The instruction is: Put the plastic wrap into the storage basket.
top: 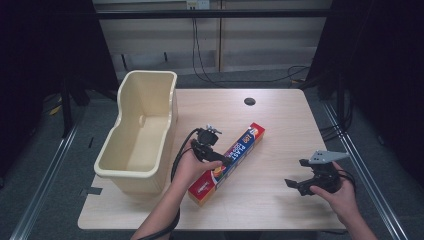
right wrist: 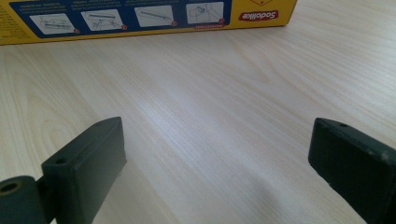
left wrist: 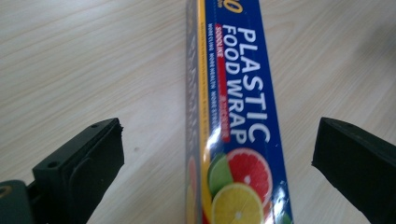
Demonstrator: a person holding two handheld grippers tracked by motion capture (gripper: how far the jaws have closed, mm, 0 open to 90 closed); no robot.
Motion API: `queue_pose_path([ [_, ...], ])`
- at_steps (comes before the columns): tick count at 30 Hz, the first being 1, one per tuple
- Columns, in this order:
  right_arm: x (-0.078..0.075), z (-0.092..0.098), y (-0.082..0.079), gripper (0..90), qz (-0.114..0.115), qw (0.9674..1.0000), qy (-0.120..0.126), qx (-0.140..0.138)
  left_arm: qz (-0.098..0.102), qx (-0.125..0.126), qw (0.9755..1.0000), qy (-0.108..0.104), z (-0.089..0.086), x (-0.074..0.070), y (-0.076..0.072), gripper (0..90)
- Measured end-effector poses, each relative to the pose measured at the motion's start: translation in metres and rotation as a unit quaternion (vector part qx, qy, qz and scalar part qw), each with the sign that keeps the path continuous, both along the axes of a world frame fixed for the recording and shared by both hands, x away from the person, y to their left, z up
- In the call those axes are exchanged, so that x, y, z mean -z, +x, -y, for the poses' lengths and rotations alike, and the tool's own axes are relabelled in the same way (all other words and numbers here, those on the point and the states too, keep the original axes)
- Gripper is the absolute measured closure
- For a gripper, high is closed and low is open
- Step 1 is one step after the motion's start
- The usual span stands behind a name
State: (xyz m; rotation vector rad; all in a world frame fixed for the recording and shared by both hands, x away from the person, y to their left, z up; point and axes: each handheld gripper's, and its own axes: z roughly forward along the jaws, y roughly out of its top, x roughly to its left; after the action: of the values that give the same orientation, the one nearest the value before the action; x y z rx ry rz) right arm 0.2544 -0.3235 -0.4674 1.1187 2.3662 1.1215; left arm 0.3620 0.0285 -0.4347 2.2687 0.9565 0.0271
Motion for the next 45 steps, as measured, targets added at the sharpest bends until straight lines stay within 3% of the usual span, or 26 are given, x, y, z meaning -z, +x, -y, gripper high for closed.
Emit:
queue_pose_path([
  [8, 0.000, 0.000, 0.000, 4.0, 0.001, 1.0000, 0.000, -0.001, -0.001, 0.009, 0.9998, 0.015, 0.022, 0.004, 0.010, 2.8],
  [10, 0.000, 0.001, 0.000, 4.0, 0.003, 1.0000, 0.001, -0.001, -0.001, 0.014, 0.9995, 0.029, 0.027, 0.006, 0.013, 3.2],
  [16, -0.001, 0.001, 0.000, 4.3, 0.003, 1.0000, 0.002, 0.000, -0.006, 0.018, 0.9988, 0.045, 0.038, 0.014, 0.018, 3.9],
  [33, -0.003, 0.004, 0.000, 5.0, 0.003, 0.9999, 0.010, 0.011, -0.017, 0.030, 0.9950, 0.094, 0.052, 0.027, 0.022, 12.2],
  [35, -0.004, 0.005, 0.001, 5.0, 0.003, 0.9999, 0.011, 0.011, -0.017, 0.028, 0.9959, 0.084, 0.053, 0.029, 0.022, 15.5],
  [36, -0.004, 0.005, 0.000, 5.0, 0.002, 0.9999, 0.011, 0.012, -0.032, 0.035, 0.9957, 0.080, 0.052, 0.030, 0.023, 17.9],
  [39, -0.004, 0.005, 0.000, 5.1, 0.000, 0.9999, 0.011, 0.013, -0.033, 0.031, 0.9950, 0.089, 0.053, 0.031, 0.023, 18.3],
  [45, -0.004, 0.005, 0.000, 5.3, 0.002, 0.9999, 0.011, 0.011, -0.033, 0.025, 0.9957, 0.083, 0.055, 0.034, 0.024, 21.1],
])
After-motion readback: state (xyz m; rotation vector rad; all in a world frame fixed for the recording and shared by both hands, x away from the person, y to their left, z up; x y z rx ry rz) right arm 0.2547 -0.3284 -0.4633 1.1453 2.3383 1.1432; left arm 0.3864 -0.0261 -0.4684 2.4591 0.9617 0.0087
